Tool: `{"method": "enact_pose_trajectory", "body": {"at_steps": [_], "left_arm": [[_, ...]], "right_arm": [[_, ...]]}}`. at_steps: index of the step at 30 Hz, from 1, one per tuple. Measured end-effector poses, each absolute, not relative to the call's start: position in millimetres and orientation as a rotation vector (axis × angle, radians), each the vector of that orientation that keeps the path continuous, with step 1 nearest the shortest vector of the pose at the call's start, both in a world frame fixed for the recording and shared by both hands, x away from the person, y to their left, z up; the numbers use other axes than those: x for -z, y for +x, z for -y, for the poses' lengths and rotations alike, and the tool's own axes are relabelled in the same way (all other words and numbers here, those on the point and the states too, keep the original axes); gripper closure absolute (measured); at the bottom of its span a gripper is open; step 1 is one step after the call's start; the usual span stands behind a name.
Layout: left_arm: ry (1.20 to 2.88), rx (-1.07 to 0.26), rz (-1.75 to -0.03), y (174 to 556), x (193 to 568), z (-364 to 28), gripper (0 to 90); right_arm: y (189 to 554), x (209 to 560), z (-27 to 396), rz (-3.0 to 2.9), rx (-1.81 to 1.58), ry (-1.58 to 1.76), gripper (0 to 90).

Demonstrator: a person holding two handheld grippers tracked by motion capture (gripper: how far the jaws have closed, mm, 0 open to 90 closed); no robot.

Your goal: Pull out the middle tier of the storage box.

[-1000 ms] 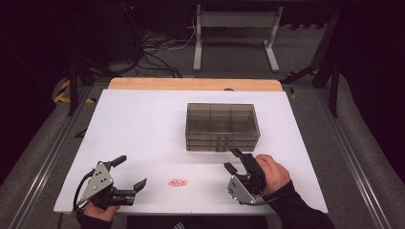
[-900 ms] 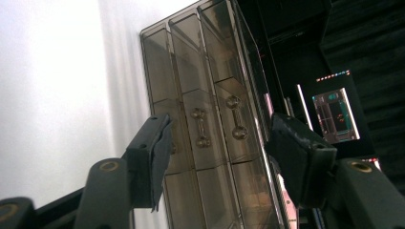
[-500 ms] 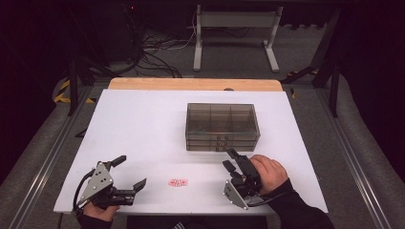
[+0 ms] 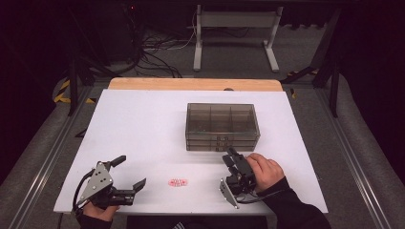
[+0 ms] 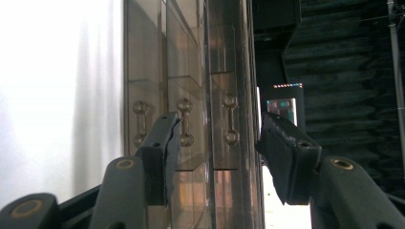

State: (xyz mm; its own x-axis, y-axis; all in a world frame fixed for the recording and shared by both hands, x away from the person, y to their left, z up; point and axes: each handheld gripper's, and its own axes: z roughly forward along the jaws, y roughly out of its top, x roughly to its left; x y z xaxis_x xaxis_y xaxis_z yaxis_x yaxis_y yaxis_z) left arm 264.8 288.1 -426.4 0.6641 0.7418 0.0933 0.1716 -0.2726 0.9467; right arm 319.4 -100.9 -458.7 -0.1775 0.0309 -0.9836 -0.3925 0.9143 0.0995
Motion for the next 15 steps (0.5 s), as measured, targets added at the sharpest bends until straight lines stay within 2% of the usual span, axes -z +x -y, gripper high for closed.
{"method": "enact_pose_trajectory", "body": {"at_steps": [15], "left_arm": [[1.797, -0.656, -0.731, 265.1, 426.5, -288.1, 4.4]], "right_arm": [[327.0, 471.3, 92.9, -1.67, -0.317, -0.294, 56.5]]}}
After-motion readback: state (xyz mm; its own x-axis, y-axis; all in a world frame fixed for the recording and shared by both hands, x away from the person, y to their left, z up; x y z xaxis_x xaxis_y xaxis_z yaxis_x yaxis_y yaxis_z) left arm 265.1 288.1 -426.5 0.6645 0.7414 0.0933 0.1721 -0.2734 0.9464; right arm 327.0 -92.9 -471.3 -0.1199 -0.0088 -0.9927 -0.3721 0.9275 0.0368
